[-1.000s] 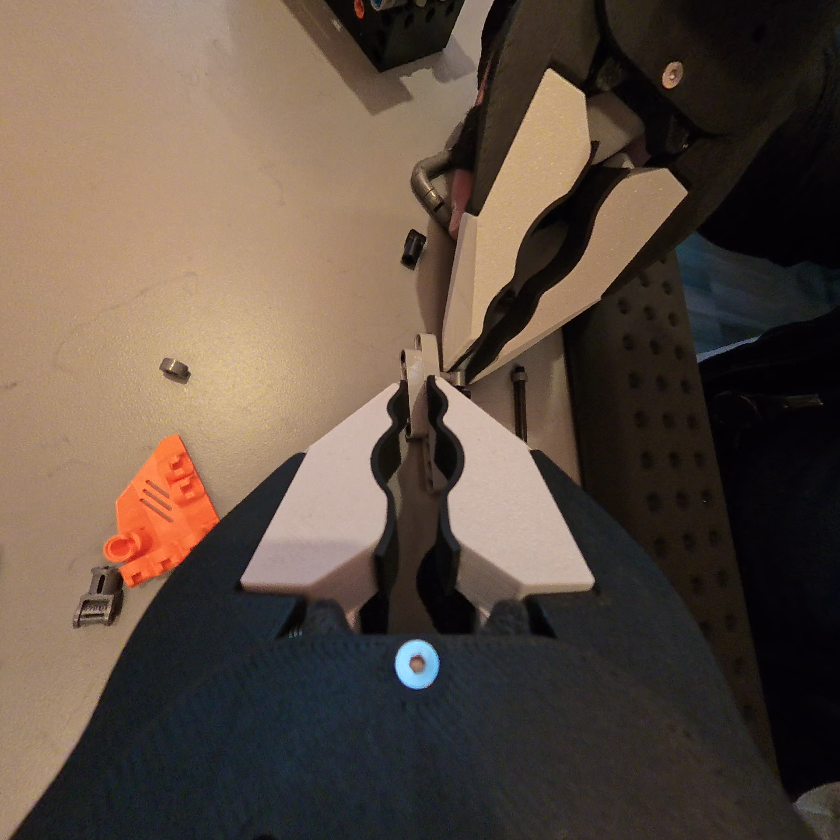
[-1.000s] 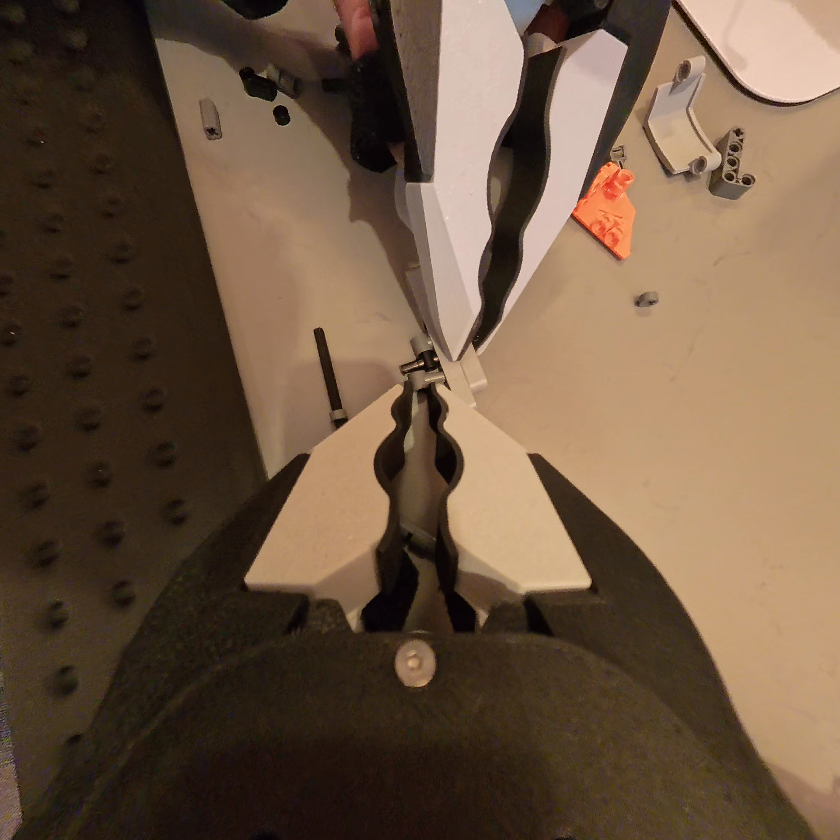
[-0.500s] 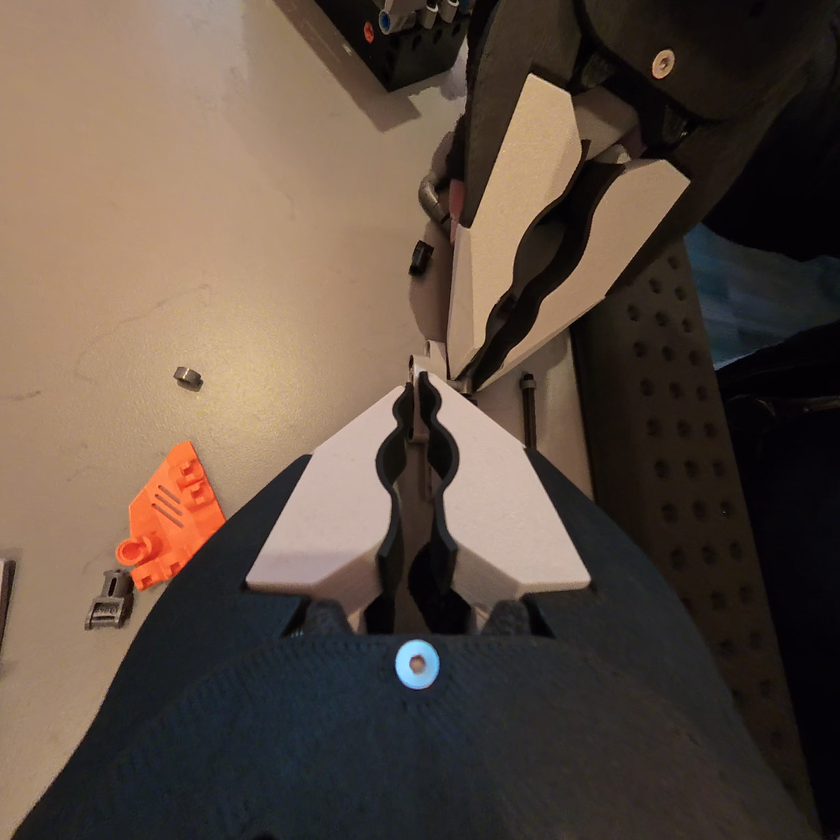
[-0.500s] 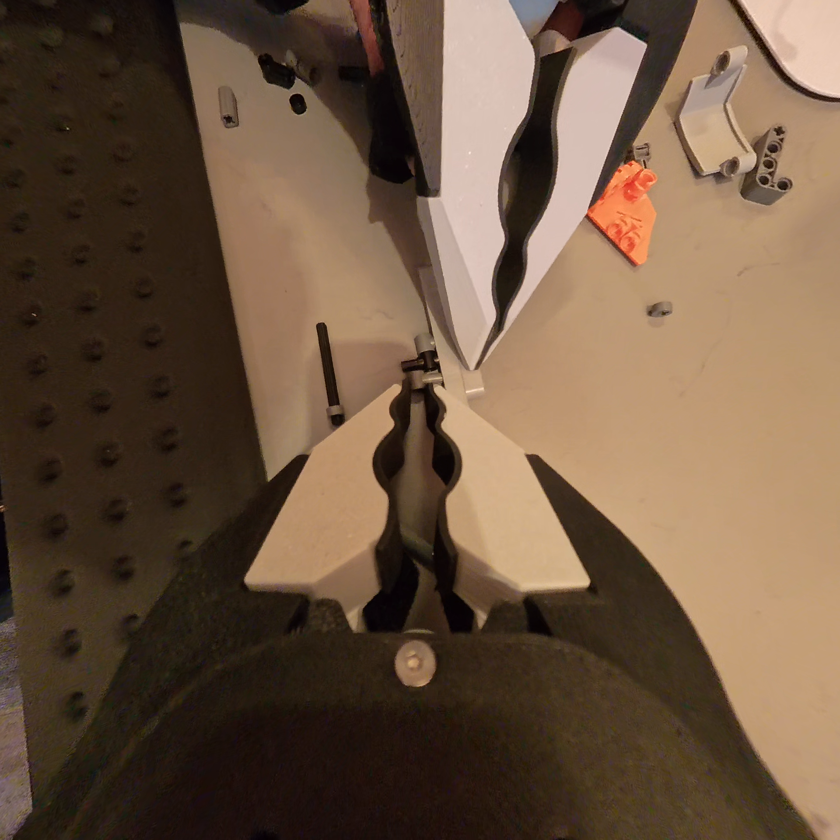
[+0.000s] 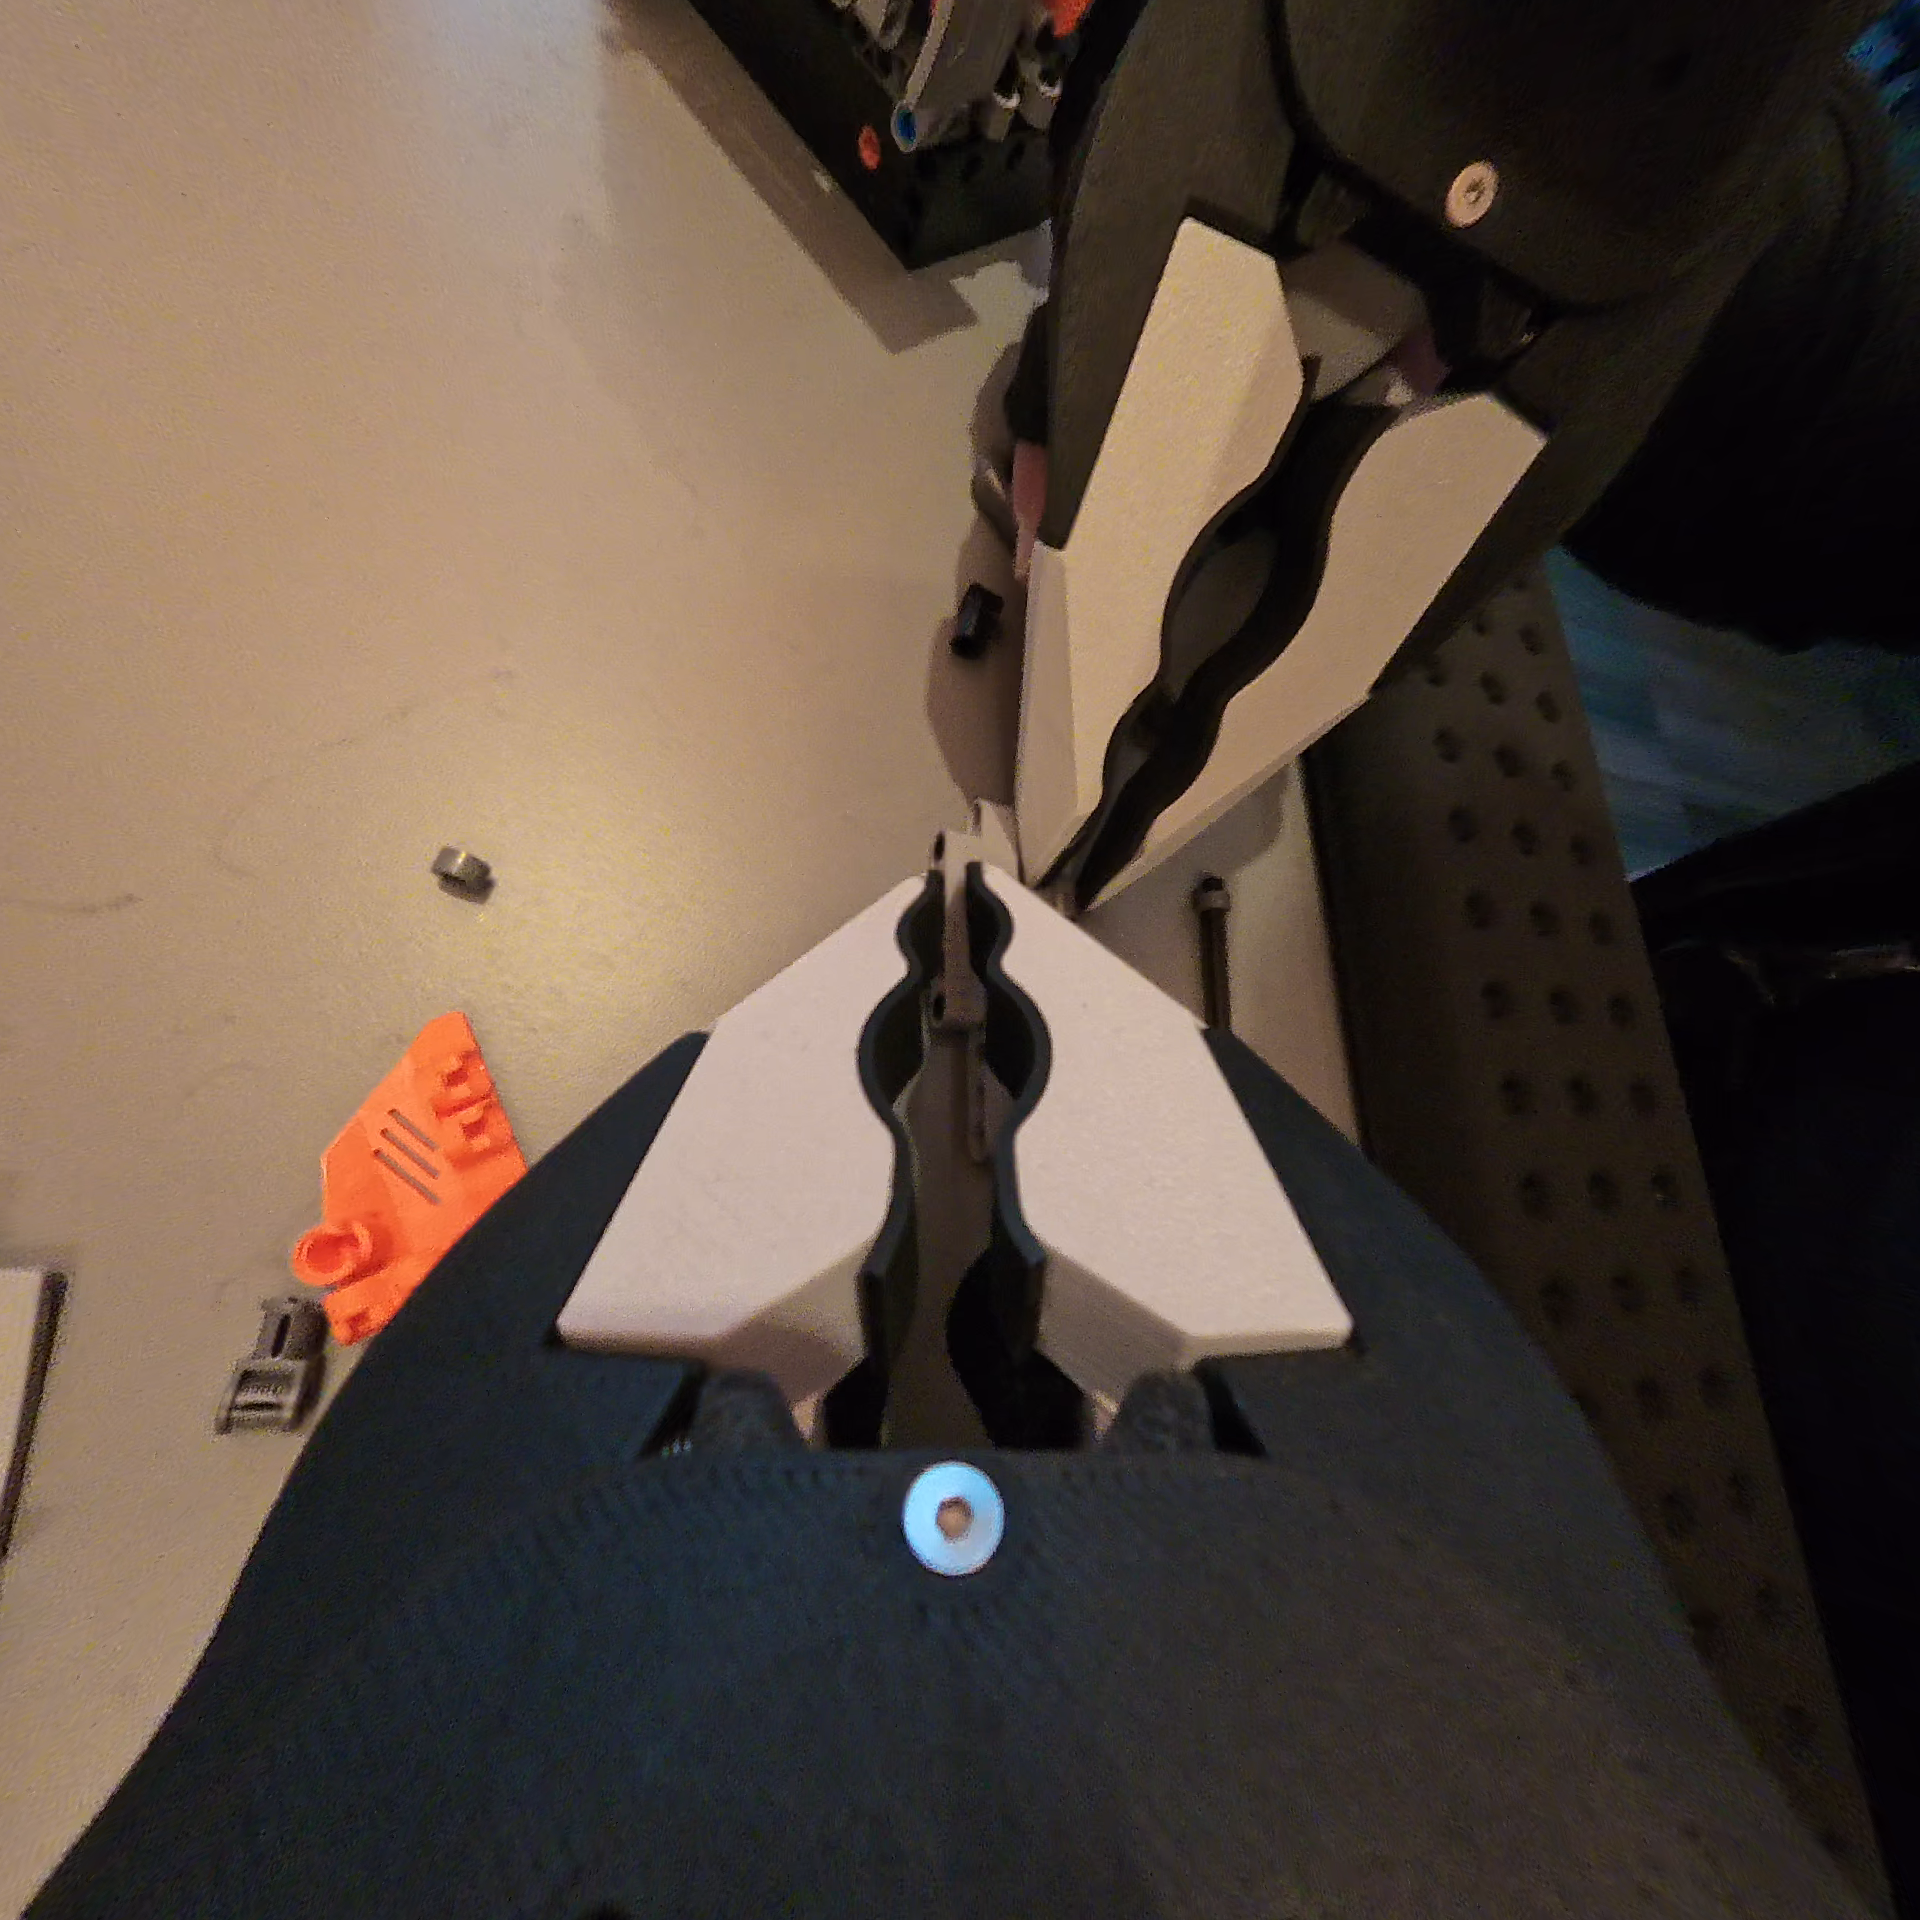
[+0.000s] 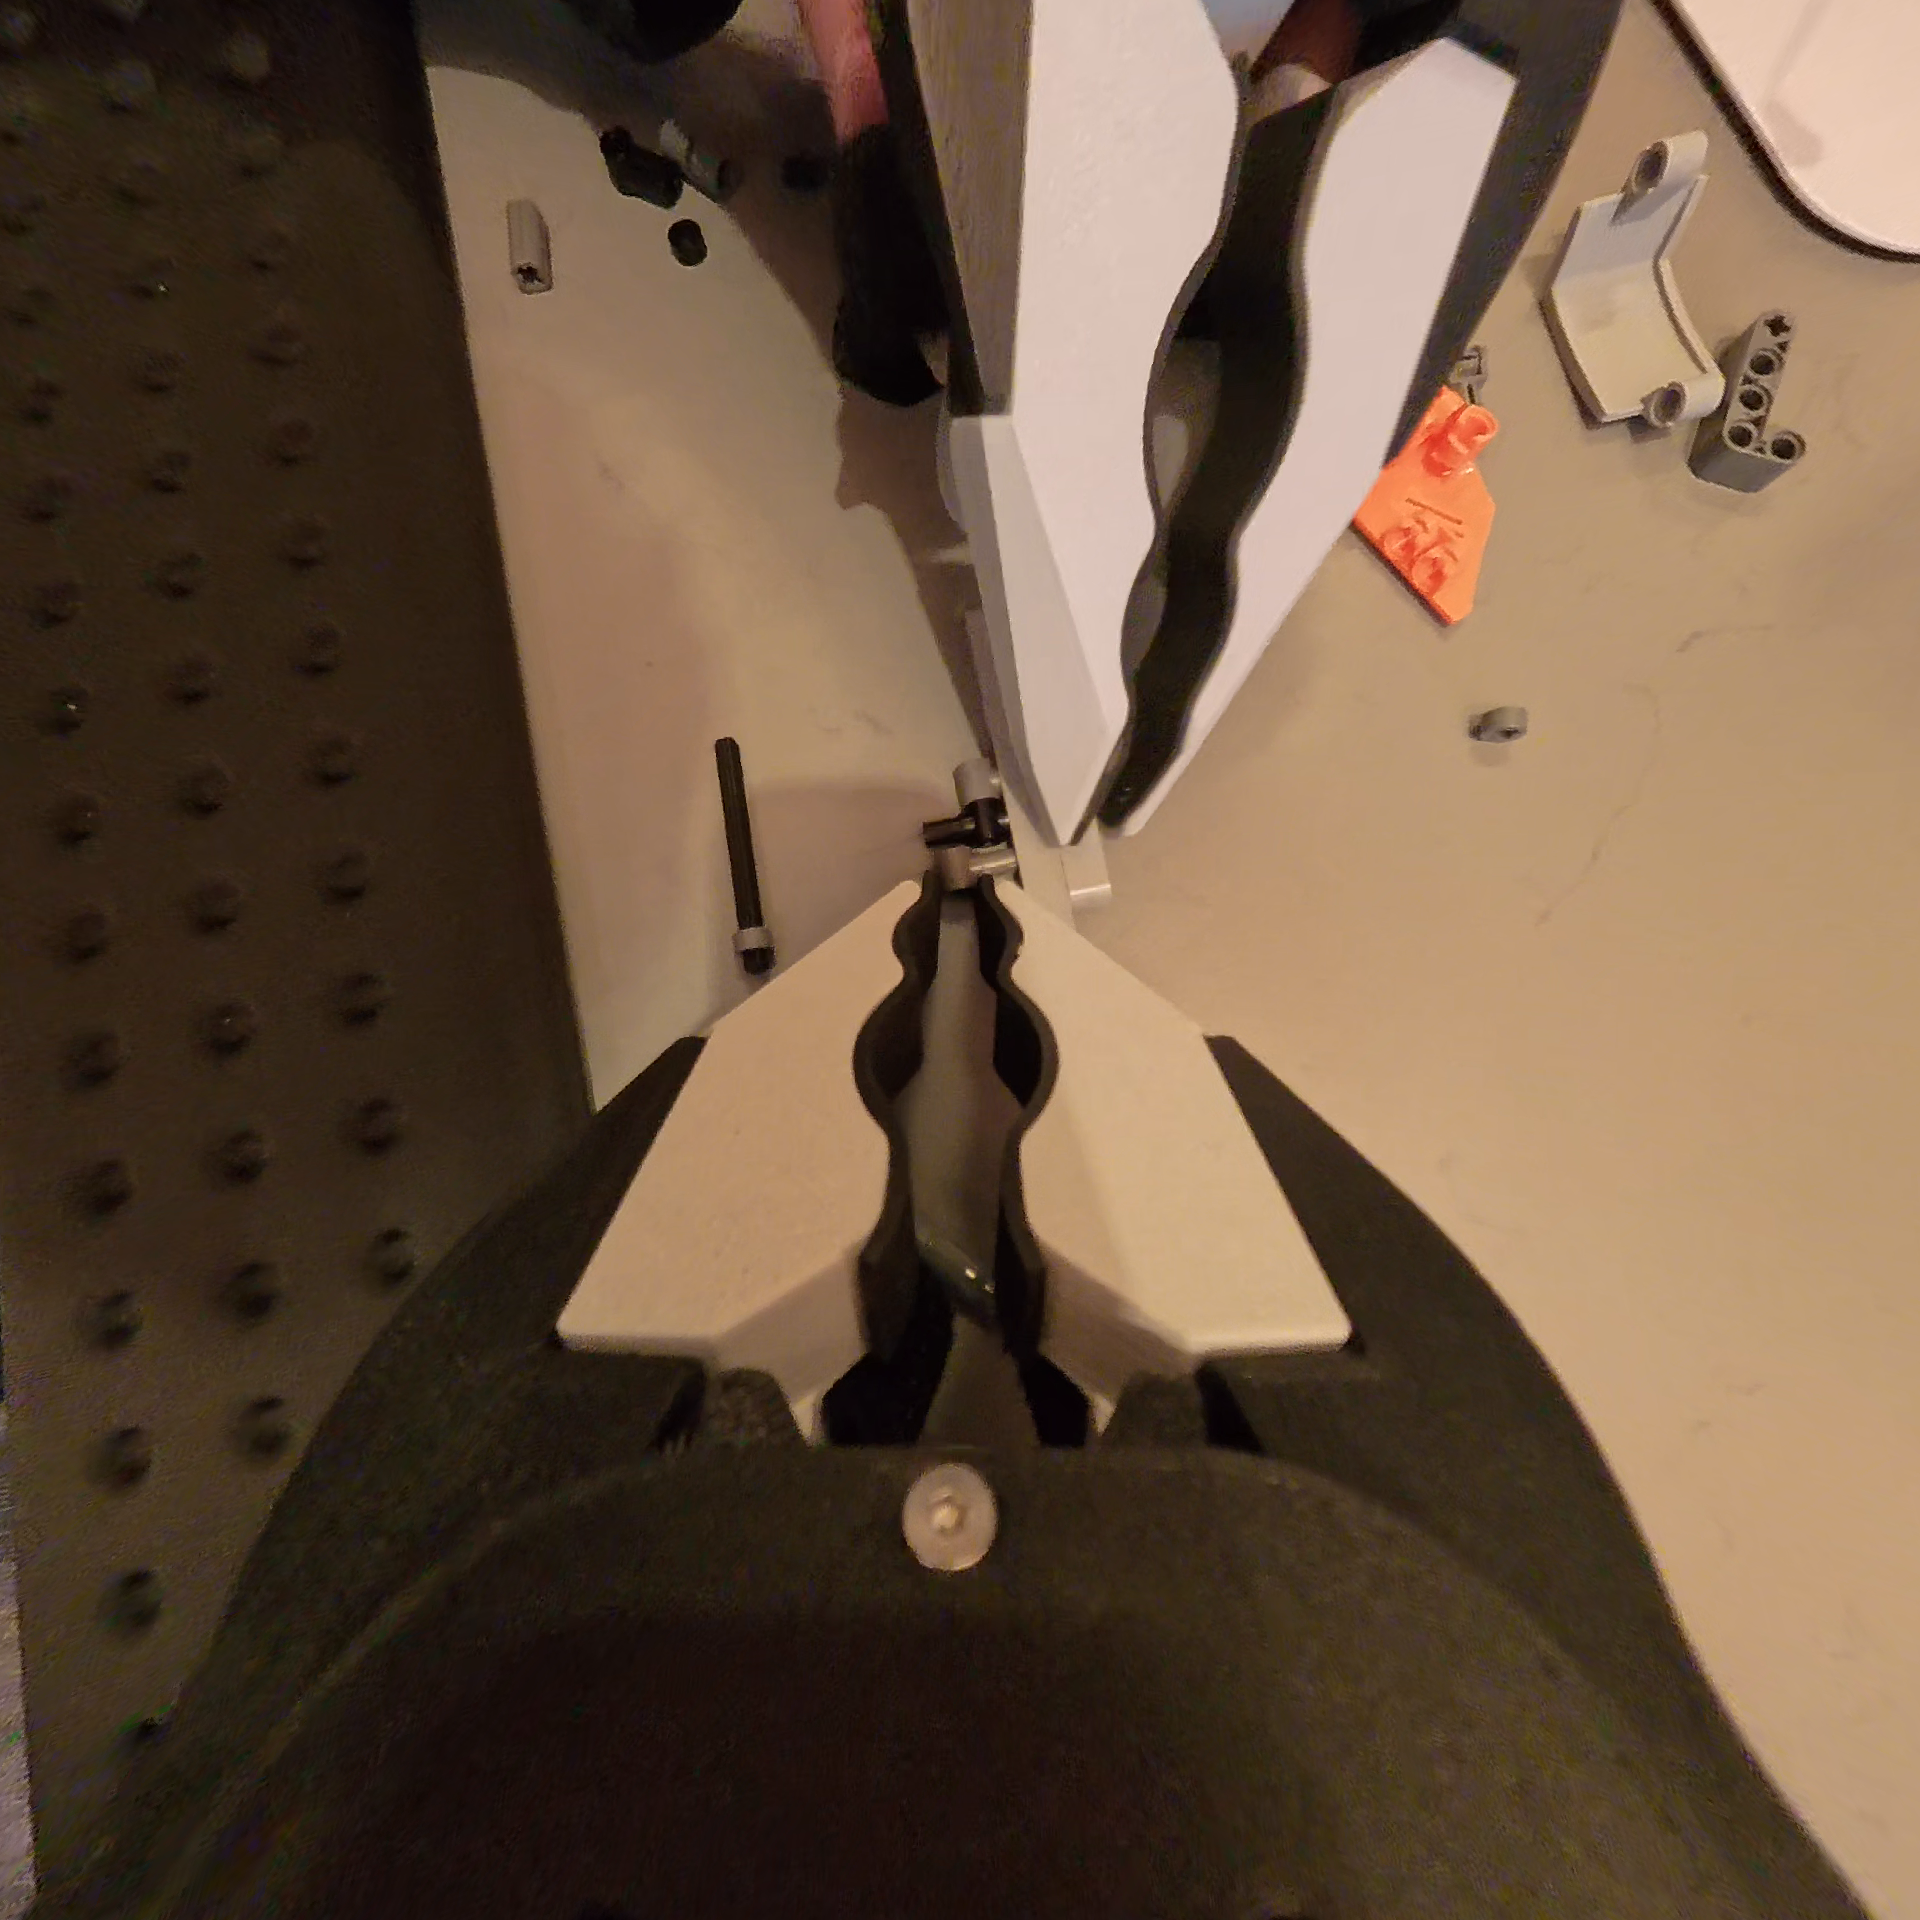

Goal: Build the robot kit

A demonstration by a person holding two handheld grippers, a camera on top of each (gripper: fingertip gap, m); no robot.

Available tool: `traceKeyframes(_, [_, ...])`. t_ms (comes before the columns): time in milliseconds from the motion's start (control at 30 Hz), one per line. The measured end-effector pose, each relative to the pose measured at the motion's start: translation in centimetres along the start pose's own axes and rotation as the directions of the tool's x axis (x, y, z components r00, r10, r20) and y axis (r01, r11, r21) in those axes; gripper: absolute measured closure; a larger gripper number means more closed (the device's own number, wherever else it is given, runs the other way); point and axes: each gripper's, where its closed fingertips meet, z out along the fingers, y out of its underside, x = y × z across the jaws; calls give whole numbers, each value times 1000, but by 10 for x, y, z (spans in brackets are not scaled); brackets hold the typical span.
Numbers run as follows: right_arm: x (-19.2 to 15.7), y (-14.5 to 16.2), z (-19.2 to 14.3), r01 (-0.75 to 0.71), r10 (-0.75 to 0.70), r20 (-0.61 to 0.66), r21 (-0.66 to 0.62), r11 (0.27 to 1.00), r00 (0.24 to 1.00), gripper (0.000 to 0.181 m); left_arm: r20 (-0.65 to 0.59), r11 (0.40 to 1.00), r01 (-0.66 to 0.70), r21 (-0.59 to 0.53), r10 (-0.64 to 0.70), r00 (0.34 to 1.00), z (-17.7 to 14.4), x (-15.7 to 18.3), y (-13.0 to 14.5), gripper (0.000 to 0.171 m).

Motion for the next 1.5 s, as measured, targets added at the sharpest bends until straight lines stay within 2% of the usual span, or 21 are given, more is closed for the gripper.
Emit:
traceKeyframes(100, [1,0,0,7,-7,-8,1,1000,1000,177,-5,1000,-18,-7,18,1000,-3,2,-2,161])
traceKeyframes(167, [2,0,0,10,-10,-10,5,1000,1000,177,2,998,-24,-50,24,1000,0,1,5,162])
traceKeyframes(267, [1,-1,1,24,-23,-14,8,1000,1000,177,6,998,-29,-50,29,1000,-1,1,6,164])
traceKeyframes(500, [-2,-2,2,51,-51,1,-9,999,999,177,-10,1000,1,-31,-2,1000,0,3,7,166])
traceKeyframes(833, [-1,-2,2,-30,30,20,-14,999,999,178,30,1000,15,-2,-15,999,0,-1,5,171])
traceKeyframes(1200, [1,0,0,-53,52,-30,-5,999,998,178,39,999,32,-6,-32,999,-4,-1,7,171])
traceKeyframes(1500, [-3,-3,3,-26,27,22,-5,1000,999,178,53,999,37,9,-38,998,0,0,4,171])
